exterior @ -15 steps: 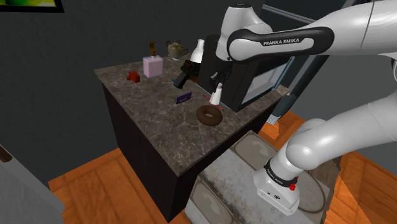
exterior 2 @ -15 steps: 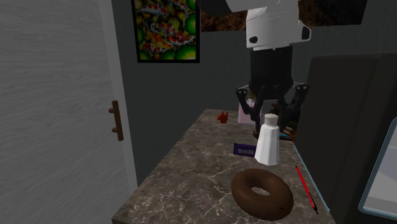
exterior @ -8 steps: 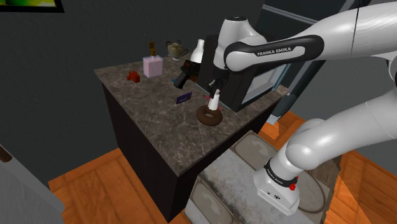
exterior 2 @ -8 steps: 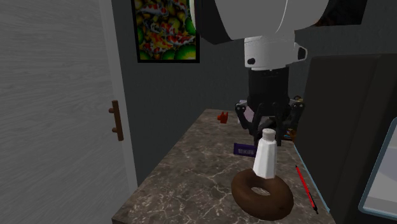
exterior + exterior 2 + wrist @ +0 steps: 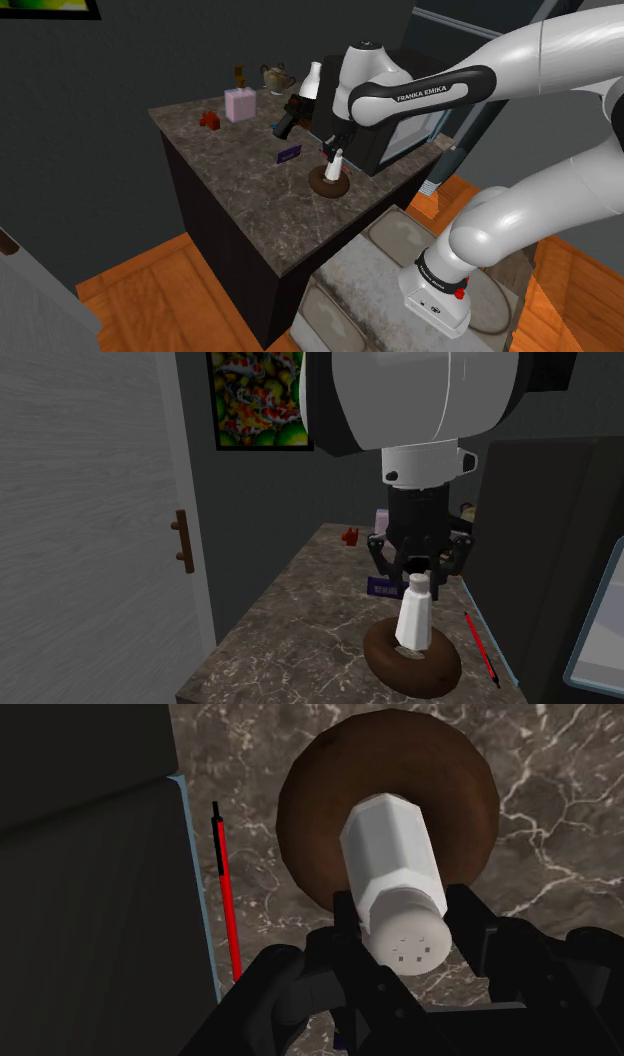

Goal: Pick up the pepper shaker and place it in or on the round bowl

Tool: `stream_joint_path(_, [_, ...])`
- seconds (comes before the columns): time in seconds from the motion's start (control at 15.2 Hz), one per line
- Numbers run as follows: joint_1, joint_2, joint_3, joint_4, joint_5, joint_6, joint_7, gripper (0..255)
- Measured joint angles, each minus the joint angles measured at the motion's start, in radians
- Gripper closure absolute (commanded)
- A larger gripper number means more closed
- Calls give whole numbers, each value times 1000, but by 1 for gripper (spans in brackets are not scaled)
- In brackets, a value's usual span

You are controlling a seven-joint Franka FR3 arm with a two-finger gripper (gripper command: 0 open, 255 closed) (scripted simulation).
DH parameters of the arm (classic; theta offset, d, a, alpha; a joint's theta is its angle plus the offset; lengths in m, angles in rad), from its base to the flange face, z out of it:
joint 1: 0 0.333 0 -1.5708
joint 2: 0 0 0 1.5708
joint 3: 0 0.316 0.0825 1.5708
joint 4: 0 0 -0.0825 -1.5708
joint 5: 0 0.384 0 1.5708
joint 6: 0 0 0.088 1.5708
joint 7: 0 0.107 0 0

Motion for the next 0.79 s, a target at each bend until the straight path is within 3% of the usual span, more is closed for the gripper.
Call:
stream_joint_path(0.2, [0,1,0,-1,0,2,0,255])
stream_joint_path(0.26, [0,1,0,-1,0,2,0,0])
stream_joint_path(0.66, [0,1,0,-1,0,2,0,0])
stream_joint_path(0.79, [3,-19,0,23,5,-40,-3,0])
